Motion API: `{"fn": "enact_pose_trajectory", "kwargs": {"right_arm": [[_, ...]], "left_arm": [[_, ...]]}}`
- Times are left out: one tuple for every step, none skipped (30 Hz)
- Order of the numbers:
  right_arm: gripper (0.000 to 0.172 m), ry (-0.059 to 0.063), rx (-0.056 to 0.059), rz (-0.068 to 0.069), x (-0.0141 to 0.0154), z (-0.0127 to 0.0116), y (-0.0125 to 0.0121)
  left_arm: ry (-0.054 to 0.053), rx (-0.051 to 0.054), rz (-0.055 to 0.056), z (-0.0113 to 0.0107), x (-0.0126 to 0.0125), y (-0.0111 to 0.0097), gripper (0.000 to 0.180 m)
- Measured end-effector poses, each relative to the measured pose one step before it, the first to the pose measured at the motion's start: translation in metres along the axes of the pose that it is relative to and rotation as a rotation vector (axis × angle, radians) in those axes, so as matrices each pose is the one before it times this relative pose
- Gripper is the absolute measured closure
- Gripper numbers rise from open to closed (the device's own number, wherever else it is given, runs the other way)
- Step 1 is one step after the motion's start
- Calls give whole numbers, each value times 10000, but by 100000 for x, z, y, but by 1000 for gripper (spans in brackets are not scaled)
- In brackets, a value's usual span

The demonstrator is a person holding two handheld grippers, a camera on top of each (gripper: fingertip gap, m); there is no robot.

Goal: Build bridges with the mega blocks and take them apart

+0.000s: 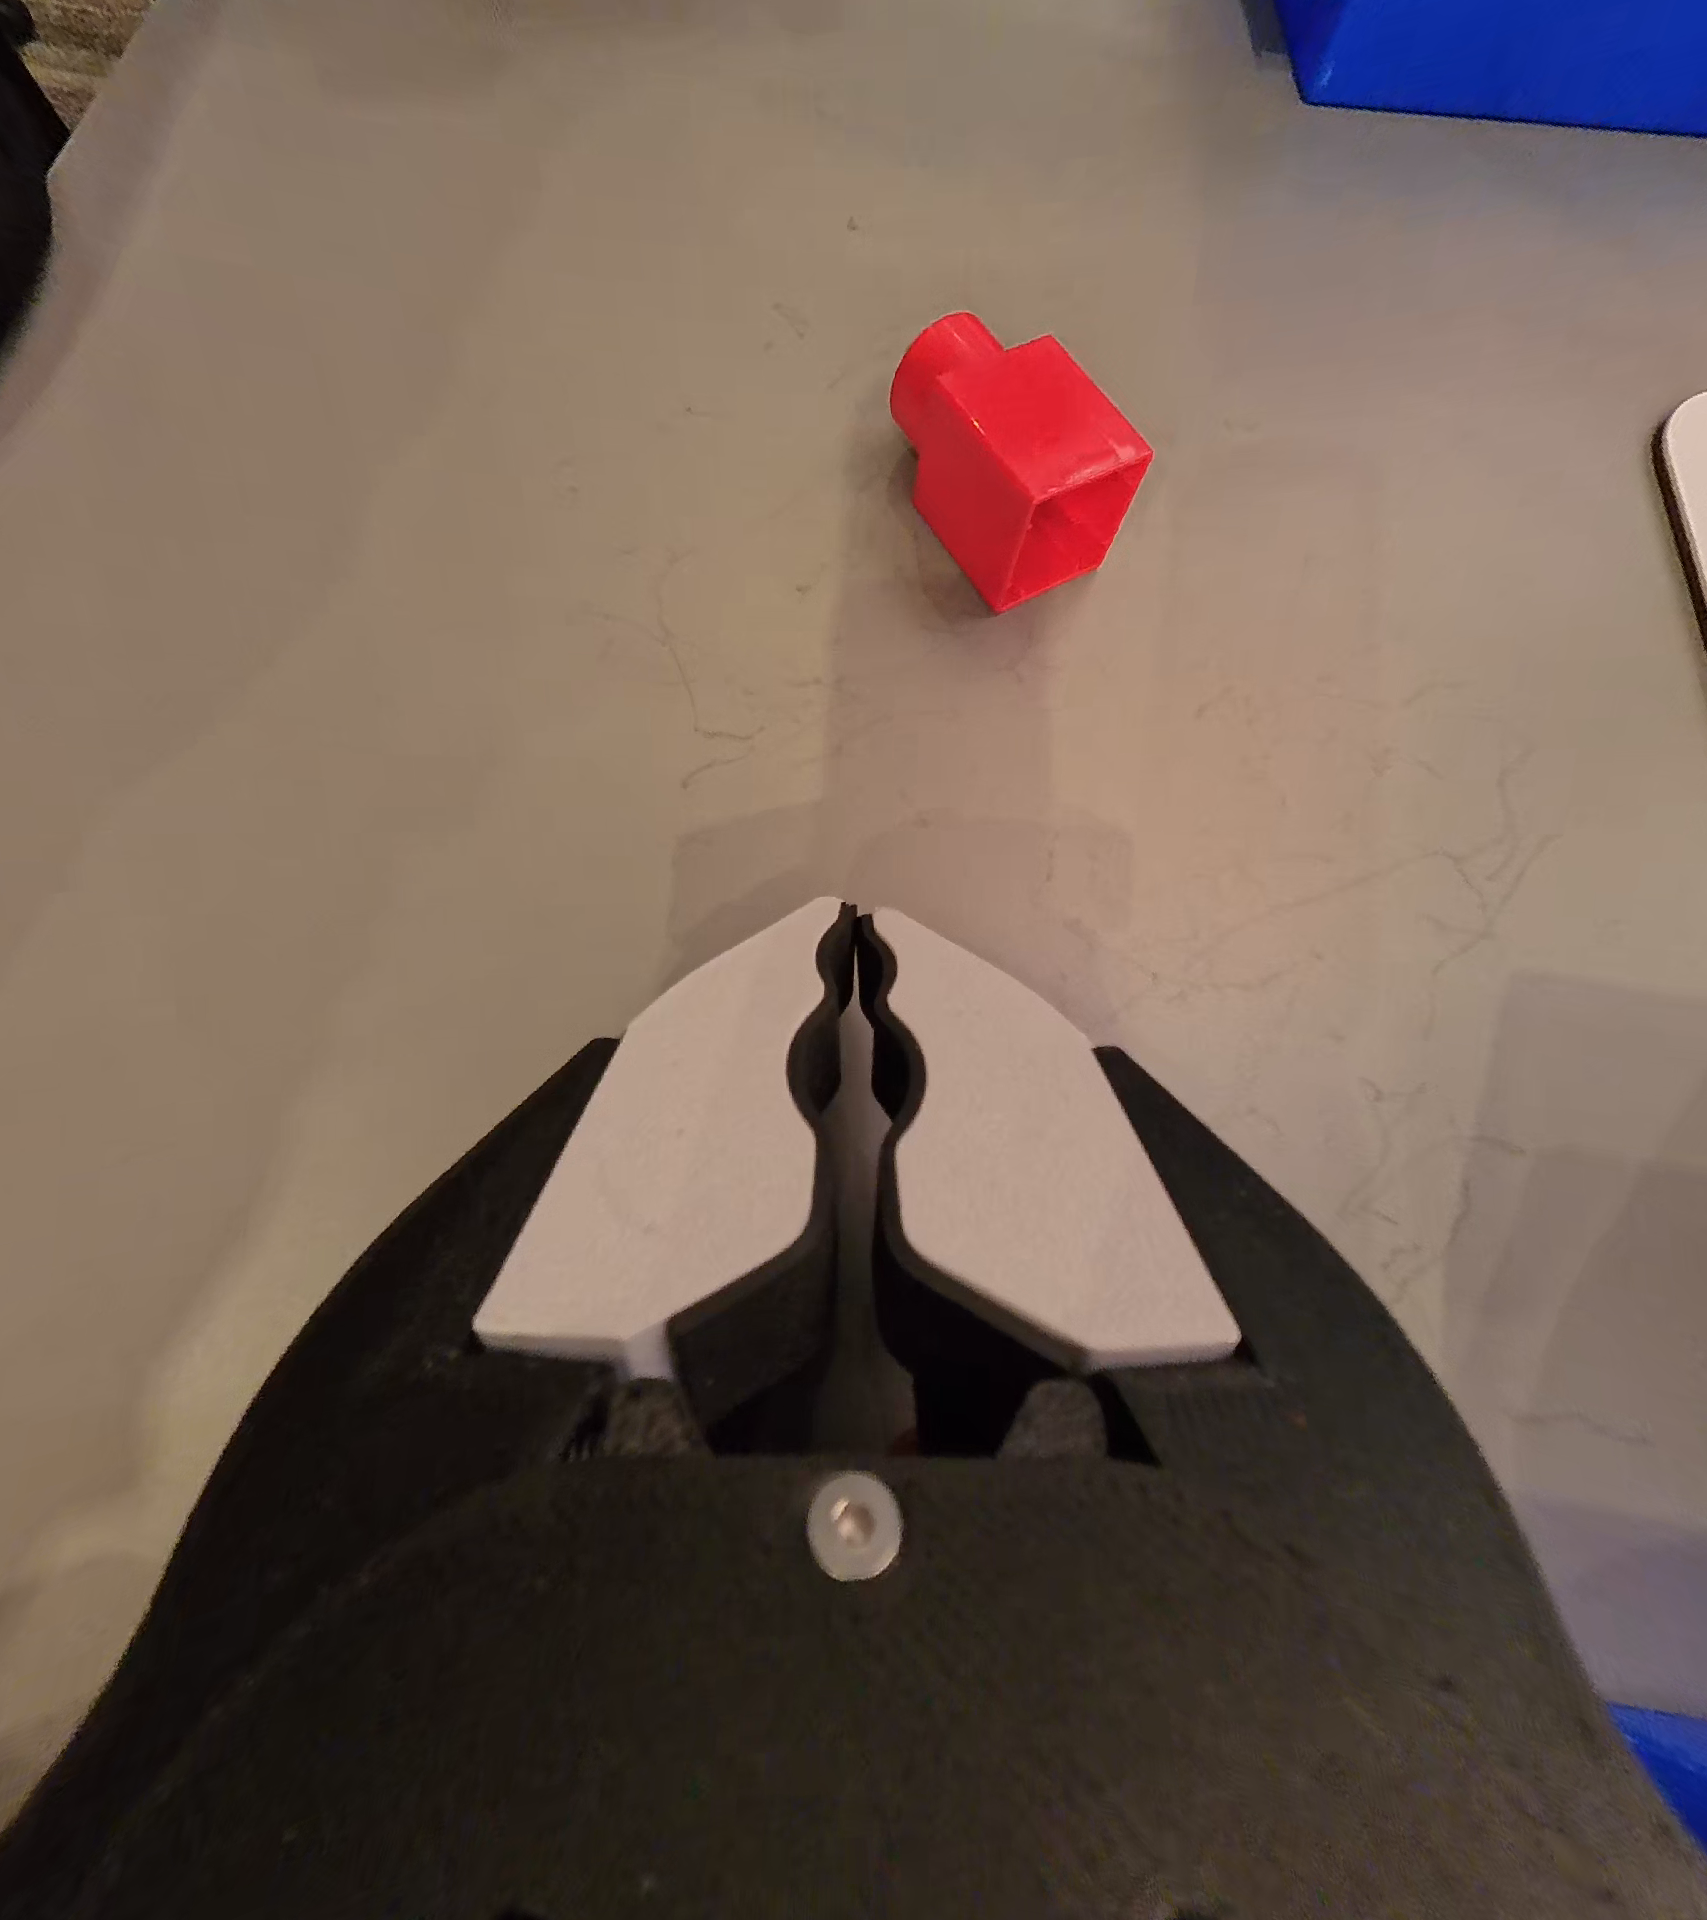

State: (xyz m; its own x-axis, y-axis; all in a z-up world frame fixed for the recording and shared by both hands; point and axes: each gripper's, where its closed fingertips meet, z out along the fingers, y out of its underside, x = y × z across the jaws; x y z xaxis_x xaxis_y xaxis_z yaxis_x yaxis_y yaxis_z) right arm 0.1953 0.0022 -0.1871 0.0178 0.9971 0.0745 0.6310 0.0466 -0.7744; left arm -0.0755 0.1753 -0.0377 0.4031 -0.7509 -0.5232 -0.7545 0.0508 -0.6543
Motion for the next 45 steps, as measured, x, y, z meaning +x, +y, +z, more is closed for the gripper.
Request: {"fn": "enact_pose_trajectory", "kwargs": {"right_arm": [[171, -6, 7, 15, 12, -1, -1], [171, -5, 10, 9, -1, -21, -15], [171, -8, 11, 2, -1, -13, -9], [171, 8, 4, -3, 12, -5, 1], [171, 20, 7, -2, 18, -10, -11], [172, 13, -2, -9, 3, 4, 9], [172, -1, -14, -14, -22, 10, 12], [171, -13, -17, -12, -20, 15, 25], [171, -9, -8, -3, -10, 8, 12], [171, -1, 6, 5, -5, -2, -16], [171, 2, 11, 9, 17, -13, -8], [171, 2, 9, 8, 7, -9, 2], [171, 1, 3, 7, 7, -4, -11], [171, 0, -3, 6, 5, 13, 6], [171, -2, -3, -3, -1, -2, 4], [171, 1, -2, -4, -5, -2, 2], [171, 5, -1, 3, 14, 8, -4], [171, 1, -1, 15, 9, 7, 10], [171, -4, 4, 20, 21, -9, -5], [172, -2, 17, 12, 9, -9, -16], [172, -1, 22, 8, 5, -27, -19], [172, -2, 12, 7, 14, -18, -18], [172, -3, 1, -5, -1, -15, 11], [171, -3, -6, -15, -14, -15, 27], [171, 0, 6, -10, -2, -20, 11], [172, -4, 13, 1, 5, -28, 1], [171, -12, 12, 8, 0, -12, -9], [171, -18, 7, 7, -7, -8, -9], [171, -16, -6, -1, -22, 10, 10], [171, -12, -10, -10, -19, 14, 8], [171, 0, -7, -12, -23, 7, 10], [171, 7, -9, -16, -11, 6, 11], [171, 7, -11, -20, -7, 12, 8], [171, 5, -11, -15, -14, 19, 16], [171, -2, -6, -4, 0, 3, 2], [171, -8, 3, 6, -5, 2, -3], [171, -7, 16, 9, -3, -24, -17], [171, -11, 27, 9, 1, -16, -31], [172, -18, 21, 15, -2, -19, -23], [172, -16, 17, 13, -9, -23, -19], [171, -12, 15, 5, 2, -10, -14], [171, -18, 4, -2, -21, -11, -7], [171, -22, -7, -6, -24, 1, 18], [171, -19, -9, -7, -20, 8, 13], [171, -11, 2, -7, -19, 1, -3]], "left_arm": [[364, 90, 254, -397, 2527, -1182, 143], [-19, -370, 427, 1, 1932, -418, 143], [-253, -610, 605, 99, 1451, 74, 143], [-58, -336, 488, 127, 1531, -137, 143], [371, 6, 140, 250, 1900, -470, 143], [481, 127, -35, 427, 1872, -498, 143], [322, 28, -27, 623, 1503, -234, 143], [262, -89, 117, 699, 1330, 31, 143], [210, -45, 67, 666, 1109, -15, 143], [187, 32, 8, 682, 964, -112, 143], [137, -93, 167, 672, 829, 85, 143], [-49, -220, 192, 656, 444, 290, 143], [-51, -165, 74, 632, 341, 203, 143], [156, -90, 70, 574, 569, 80, 143], [130, -160, 141, 459, 445, 180, 142], [-253, -111, 138, 205, -192, 103, 142], [-90, -7, 9, 140, -52, -42, 142], [217, 146, -56, 108, 343, -240, 139], [245, 127, -60, 84, 371, -178, 128], [-37, -42, -73, -43, -89, 152, 118], [11, 11, -46, -266, -105, 157, 113], [120, 199, -129, -535, -69, -47, 108], [1, 297, -249, -883, -434, -198, 106], [-203, 308, -129, -1317, -926, -206, 110], [-429, 425, -134, -1624, -1602, -267, 117], [-491, 450, -306, -1615, -2117, -253, 122], [-561, 305, -350, -1347, -2564, -4, 126], [-644, -8, -284, -826, -2894, 485, 129], [-583, -264, -224, -161, -2902, 946, 130], [-384, -333, -158, 478, -2563, 1104, 128], [-294, -215, -65, 969, -2270, 987, 127], [-261, -192, 43, 1327, -1988, 1027, 127], [-171, -206, 52, 1673, -1612, 1102, 128], [166, -245, -106, 2007, -934, 1107, 127], [260, -392, -45, 2191, -586, 1247, 126], [-11, -519, 38, 2157, -794, 1352, 125], [17, -422, -156, 1993, -626, 995, 123], [369, -152, -15, 1705, 136, 346, 122], [42, -143, 245, 1374, -106, 169, 121], [-103, -235, 220, 1143, -226, 166, 120], [155, -125, 30, 1013, 152, -90, 118], [328, 70, -44, 842, 432, -368, 118], [159, 71, 59, 699, 233, -339, 119], [-19, -163, 148, 689, -7, 39, 120], [55, -291, 125, 751, 109, 266, 120]]}}
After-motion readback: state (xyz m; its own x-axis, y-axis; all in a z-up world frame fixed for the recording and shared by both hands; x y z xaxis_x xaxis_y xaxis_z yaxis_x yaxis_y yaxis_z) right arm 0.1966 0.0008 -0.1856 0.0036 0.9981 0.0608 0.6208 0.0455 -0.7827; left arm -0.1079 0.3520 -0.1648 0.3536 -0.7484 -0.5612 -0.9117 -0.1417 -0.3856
